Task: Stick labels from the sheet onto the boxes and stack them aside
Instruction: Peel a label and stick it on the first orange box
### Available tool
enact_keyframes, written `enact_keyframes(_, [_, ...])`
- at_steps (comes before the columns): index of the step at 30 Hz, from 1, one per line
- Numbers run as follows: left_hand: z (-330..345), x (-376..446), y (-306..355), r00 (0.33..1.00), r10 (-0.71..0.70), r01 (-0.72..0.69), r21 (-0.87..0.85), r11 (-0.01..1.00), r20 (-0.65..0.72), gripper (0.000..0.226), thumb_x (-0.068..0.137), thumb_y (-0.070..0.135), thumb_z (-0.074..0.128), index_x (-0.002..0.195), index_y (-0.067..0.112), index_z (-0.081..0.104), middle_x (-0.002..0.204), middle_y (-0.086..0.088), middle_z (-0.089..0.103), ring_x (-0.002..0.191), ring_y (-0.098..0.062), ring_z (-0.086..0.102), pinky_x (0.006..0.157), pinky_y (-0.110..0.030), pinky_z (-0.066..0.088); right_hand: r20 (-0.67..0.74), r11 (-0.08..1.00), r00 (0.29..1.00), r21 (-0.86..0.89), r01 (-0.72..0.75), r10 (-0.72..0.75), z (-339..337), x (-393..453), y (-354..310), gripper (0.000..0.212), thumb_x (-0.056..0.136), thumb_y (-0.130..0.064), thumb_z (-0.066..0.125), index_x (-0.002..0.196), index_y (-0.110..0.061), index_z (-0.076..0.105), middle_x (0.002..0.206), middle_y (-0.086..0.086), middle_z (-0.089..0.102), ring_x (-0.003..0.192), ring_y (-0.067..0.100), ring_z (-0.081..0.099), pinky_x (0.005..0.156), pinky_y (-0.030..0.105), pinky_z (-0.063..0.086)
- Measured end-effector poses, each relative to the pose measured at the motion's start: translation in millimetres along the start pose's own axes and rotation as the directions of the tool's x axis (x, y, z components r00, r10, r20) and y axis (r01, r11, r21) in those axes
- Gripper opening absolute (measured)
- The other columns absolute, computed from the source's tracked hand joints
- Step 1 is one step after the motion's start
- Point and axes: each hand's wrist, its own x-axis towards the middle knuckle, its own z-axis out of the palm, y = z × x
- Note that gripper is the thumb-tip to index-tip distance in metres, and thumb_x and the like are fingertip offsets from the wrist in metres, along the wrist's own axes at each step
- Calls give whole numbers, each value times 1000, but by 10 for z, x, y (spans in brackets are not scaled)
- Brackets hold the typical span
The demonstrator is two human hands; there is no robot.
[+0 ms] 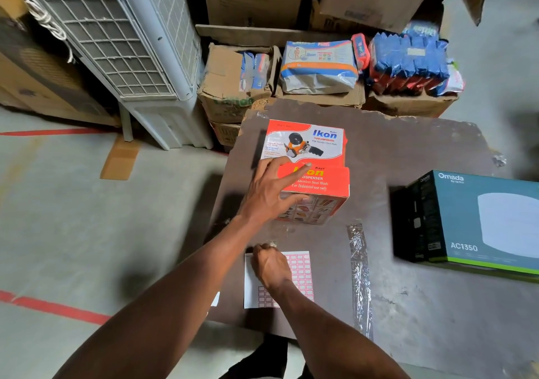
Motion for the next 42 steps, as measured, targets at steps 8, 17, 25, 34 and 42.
enact_keyframes(8, [1,3,5,1000,-11,11,3,1000,14,74,85,52,73,152,38,44,142,-13,47,134,-31,35,104,-60,47,12,995,999,-93,34,-33,41,36,-2,28,102,-20,44,123,-10,59,120,16,65,105,34,63,89,43,52])
enact_keyframes(17, [5,5,-6,1000,-8,8,6,1000,11,75,84,50,75,151,38,44,141,-12,47,133,-31,36,104,-59,48,28,986,999,-161,39,-35,112,40,-21,31,104,-14,39,130,-5,54,125,20,62,111,37,60,90,44,50])
enact_keyframes(25, [-2,14,-9,1000,-1,1,7,1000,6,75,84,48,76,152,37,44,141,-12,47,133,-30,36,105,-58,47,39,972,997,-221,74,-66,161,18,-5,34,103,-1,41,136,0,48,129,24,57,116,40,57,90,45,51])
enact_keyframes(34, [3,20,-16,1000,-5,5,-1,1000,4,75,85,48,75,152,37,43,143,-13,46,135,-30,34,106,-59,46,37,984,987,-84,160,-157,-5,43,135,34,100,-24,54,132,-11,57,125,15,64,107,35,63,91,42,50])
enact_keyframes(42, [13,20,-22,1000,0,0,-1,1000,3,76,85,47,77,152,36,44,143,-13,46,136,-30,34,106,-59,46,-2,988,988,-24,153,-153,-49,23,115,33,99,-15,55,131,-15,59,123,14,66,107,34,64,91,41,50])
